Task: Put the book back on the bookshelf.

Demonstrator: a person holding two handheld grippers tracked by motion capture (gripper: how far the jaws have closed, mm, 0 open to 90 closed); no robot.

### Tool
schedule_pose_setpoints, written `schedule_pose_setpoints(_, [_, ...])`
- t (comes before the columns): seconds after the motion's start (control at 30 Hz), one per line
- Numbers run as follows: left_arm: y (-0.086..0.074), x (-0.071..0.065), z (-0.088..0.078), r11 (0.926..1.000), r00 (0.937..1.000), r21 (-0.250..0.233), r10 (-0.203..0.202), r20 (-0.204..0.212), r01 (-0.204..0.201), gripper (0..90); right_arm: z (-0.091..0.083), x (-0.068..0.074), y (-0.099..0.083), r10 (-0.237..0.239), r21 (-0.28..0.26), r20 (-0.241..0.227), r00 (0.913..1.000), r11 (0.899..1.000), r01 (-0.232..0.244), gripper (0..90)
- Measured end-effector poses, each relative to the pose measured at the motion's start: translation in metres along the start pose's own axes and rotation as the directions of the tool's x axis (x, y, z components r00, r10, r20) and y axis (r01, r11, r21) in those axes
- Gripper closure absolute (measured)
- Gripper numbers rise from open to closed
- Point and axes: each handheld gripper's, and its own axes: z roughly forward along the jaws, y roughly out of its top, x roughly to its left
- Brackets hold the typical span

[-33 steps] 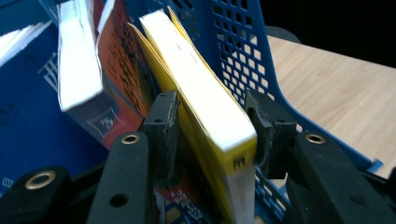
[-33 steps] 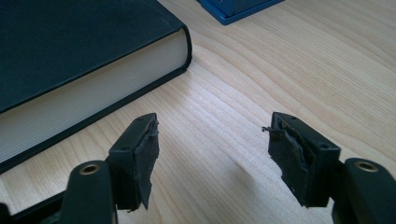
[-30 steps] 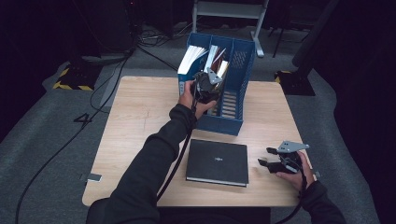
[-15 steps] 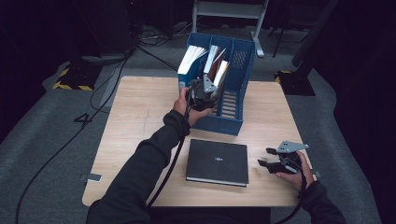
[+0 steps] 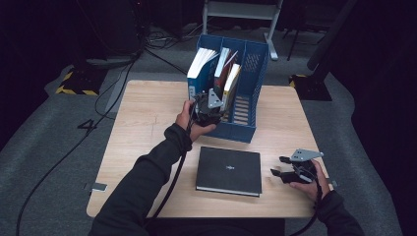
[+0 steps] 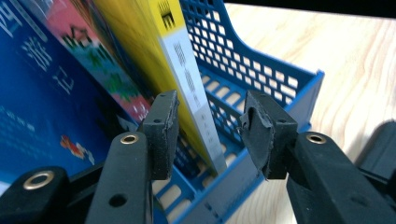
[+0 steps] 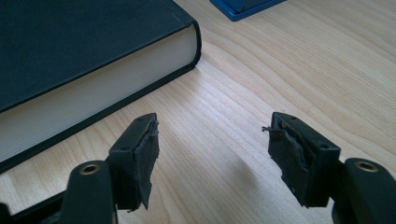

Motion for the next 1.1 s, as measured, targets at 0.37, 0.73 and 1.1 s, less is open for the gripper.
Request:
schedule_pose_setpoints(0.37, [-0.034,-0.001,-0.009,0.9981,0.9990,0.048,0.037,0.027,-0.038,52.1,0.003,0.005,0.001,-0.023,0.017,-0.025,0.9994,1.000,0.024,34.1])
schedule_pose_setpoints(0.73, [-0.071,-0.006,-0.019,0.9912,0.9950,0.108,0.069,0.073,-0.076,47.5,0.006,0.011,0.002,-0.042,0.033,-0.049,0.9979,0.999,0.043,33.7])
schedule_pose_setpoints(1.1, [-0.114,-0.013,-0.030,0.9790,0.9864,0.180,0.068,0.149,-0.095,42.6,0.007,0.017,0.006,-0.046,0.024,-0.047,0.9978,0.999,0.047,33.2])
